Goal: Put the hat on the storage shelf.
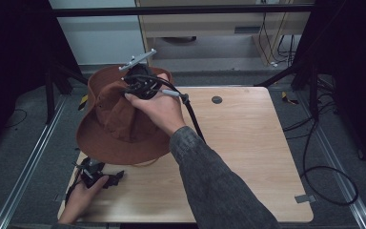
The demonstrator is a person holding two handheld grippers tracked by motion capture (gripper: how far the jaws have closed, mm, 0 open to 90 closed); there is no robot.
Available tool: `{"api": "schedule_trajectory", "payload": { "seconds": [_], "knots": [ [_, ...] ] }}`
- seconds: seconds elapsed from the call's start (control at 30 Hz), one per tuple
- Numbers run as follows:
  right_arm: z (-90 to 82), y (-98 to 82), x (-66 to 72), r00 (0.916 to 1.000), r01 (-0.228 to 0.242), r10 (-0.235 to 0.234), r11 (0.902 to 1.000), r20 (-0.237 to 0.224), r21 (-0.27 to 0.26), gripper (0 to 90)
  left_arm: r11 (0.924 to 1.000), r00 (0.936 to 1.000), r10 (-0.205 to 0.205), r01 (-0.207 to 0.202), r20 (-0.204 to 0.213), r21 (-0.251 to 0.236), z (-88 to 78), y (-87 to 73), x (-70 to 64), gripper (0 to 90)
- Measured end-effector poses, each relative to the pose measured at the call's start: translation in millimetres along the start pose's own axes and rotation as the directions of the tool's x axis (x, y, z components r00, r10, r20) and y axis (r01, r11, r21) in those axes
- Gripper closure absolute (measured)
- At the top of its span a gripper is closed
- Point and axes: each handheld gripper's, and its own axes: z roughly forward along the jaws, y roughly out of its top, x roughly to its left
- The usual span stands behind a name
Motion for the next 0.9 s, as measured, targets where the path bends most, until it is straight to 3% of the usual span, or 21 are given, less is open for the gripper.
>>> {"api": "schedule_trajectory", "payload": {
  "seconds": [0.9],
  "knots": [
    [11.3,-8.9,-5.6,0.9996,-0.024,0.025,0.9991,-0.011,0.035,80.1,1.0000,1.0000,-0.003,0.003,0.001,0.000,0.0,-0.1,-0.2,0.0]
  ]
}}
